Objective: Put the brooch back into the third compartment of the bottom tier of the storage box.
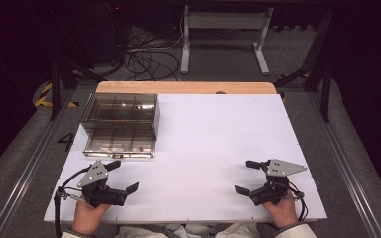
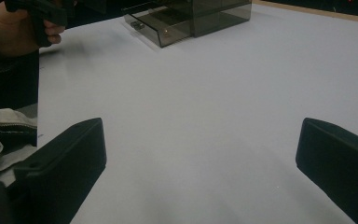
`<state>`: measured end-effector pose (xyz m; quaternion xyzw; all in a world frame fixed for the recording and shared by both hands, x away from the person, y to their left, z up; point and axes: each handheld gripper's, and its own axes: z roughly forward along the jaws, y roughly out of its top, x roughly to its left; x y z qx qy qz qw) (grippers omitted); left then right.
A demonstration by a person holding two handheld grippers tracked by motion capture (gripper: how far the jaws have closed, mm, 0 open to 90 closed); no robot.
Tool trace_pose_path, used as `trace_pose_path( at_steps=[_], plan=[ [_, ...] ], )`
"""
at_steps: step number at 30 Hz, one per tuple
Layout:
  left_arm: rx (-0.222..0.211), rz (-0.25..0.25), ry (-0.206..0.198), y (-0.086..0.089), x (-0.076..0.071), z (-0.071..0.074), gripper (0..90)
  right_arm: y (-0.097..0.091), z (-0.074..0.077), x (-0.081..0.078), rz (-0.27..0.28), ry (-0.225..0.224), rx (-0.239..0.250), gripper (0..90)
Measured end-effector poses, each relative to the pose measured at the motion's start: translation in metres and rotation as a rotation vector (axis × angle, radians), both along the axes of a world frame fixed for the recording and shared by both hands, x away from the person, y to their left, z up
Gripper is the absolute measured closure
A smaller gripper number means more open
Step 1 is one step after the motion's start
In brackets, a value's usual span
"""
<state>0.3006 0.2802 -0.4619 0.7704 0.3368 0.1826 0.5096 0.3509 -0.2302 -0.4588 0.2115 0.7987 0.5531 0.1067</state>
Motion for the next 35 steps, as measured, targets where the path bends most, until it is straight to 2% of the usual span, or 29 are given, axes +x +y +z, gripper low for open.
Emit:
trace_pose_path(
  at_steps=[2,5,10,13,17,24,29,35],
  plan=[
    [-0.01,-0.005,0.012,0.0015,-0.0022,-0.0033,0.4,0.0004,-0.0002,0.0001,0.002,0.0,-0.002,2.1],
    [0.011,-0.007,-0.001,0.0033,-0.0049,-0.0052,0.4,0.0008,-0.0005,0.0002,0.002,0.0,-0.004,2.1],
    [0.028,-0.017,0.029,0.002,-0.007,-0.009,0.4,0.0007,-0.0005,0.0002,0.0,0.0,-0.003,2.1],
    [0.042,-0.019,0.029,-0.0002,-0.0045,-0.0087,0.5,0.0013,-0.0007,0.0002,0.004,0.001,-0.004,2.1],
    [0.054,-0.019,0.065,-0.0023,-0.0015,-0.0093,0.4,0.0015,-0.0007,0.0002,0.008,0.0,-0.003,2.1],
    [0.011,-0.019,0.043,-0.0012,-0.0017,-0.0052,0.5,0.0022,-0.0011,-0.0003,0.011,0.001,-0.011,2.2],
    [0.018,-0.029,0.03,-0.0021,-0.0024,-0.0042,0.3,0.0017,-0.0011,-0.0004,0.007,0.001,-0.01,2.2],
    [0.005,-0.015,0.016,-0.0001,-0.0047,-0.0025,0.3,0.0022,-0.0014,0.0004,0.004,0.002,-0.01,2.2]
  ],
)
